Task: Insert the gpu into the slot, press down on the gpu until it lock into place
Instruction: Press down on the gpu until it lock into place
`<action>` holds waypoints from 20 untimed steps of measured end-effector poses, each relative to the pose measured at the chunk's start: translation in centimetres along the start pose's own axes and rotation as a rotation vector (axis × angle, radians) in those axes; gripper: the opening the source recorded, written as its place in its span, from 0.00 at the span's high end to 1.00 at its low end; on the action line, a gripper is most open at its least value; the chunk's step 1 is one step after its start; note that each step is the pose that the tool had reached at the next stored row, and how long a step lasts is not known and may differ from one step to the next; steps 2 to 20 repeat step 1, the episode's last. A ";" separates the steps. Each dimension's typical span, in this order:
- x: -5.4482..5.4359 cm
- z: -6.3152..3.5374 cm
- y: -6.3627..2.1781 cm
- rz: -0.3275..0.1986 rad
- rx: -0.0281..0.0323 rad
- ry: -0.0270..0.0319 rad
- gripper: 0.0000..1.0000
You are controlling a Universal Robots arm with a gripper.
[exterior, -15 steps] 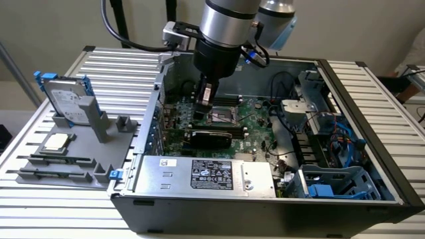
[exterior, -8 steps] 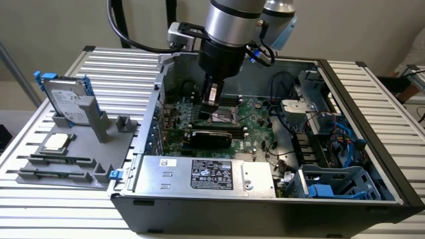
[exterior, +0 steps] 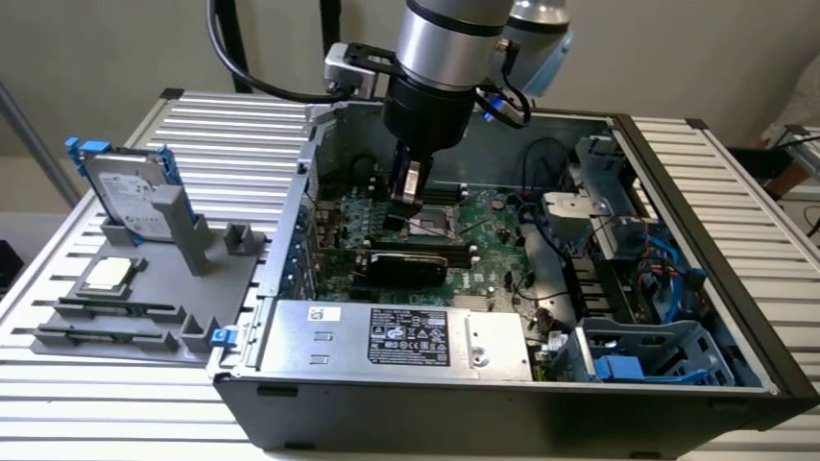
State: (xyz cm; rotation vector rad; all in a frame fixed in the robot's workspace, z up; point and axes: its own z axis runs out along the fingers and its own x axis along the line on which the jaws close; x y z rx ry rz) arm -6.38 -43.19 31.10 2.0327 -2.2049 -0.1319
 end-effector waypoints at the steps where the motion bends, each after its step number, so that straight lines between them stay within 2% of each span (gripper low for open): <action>1: 0.0 0.00 0.00 0.000 0.0000 0.0000 0.89; 20: 0.0 0.00 0.00 0.000 0.0000 0.0000 0.89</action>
